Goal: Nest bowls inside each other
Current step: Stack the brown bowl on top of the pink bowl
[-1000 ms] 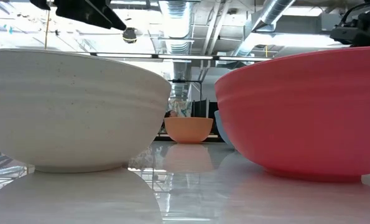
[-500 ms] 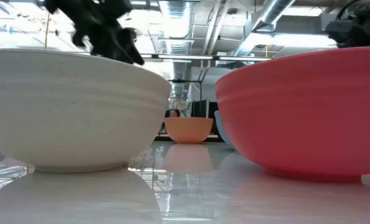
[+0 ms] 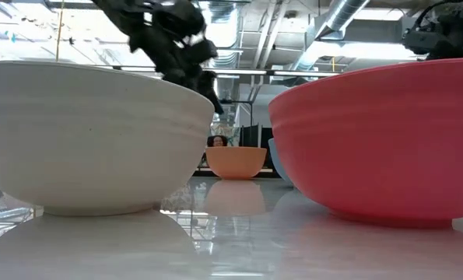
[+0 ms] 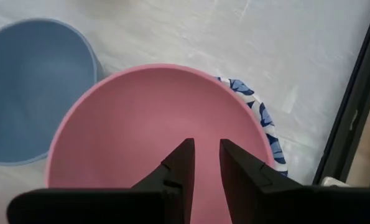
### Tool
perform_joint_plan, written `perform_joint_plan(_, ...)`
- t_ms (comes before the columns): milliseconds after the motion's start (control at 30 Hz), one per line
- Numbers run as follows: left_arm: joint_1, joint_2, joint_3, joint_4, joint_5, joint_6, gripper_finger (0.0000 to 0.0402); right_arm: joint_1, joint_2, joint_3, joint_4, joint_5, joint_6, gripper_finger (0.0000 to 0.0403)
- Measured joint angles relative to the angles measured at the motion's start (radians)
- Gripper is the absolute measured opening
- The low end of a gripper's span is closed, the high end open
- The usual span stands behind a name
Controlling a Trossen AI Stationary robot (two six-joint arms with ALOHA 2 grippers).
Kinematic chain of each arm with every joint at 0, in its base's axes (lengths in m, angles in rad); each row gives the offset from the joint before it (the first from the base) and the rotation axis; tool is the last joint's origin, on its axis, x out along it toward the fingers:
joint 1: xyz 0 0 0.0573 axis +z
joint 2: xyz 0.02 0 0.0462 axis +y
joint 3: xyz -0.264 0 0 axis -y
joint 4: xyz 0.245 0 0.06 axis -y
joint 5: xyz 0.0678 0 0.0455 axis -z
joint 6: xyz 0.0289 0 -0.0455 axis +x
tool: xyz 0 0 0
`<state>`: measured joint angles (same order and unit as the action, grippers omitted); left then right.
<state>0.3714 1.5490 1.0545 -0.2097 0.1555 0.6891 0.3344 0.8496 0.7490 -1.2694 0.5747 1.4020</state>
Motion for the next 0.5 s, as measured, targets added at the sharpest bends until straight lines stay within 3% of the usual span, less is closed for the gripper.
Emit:
perform_joint_plan(267,0.041,0.217,0.188,-0.055,-0.064,0.037,0.0279,0.000,0.070,0.000,0.063,-0.001,-0.090,0.0094)
perform_joint_plan(500,0.098,0.287,0.229,-0.084,-0.059,0.002,0.0279,0.000,0.073,0.000,0.107,0.000,-0.133,0.0094)
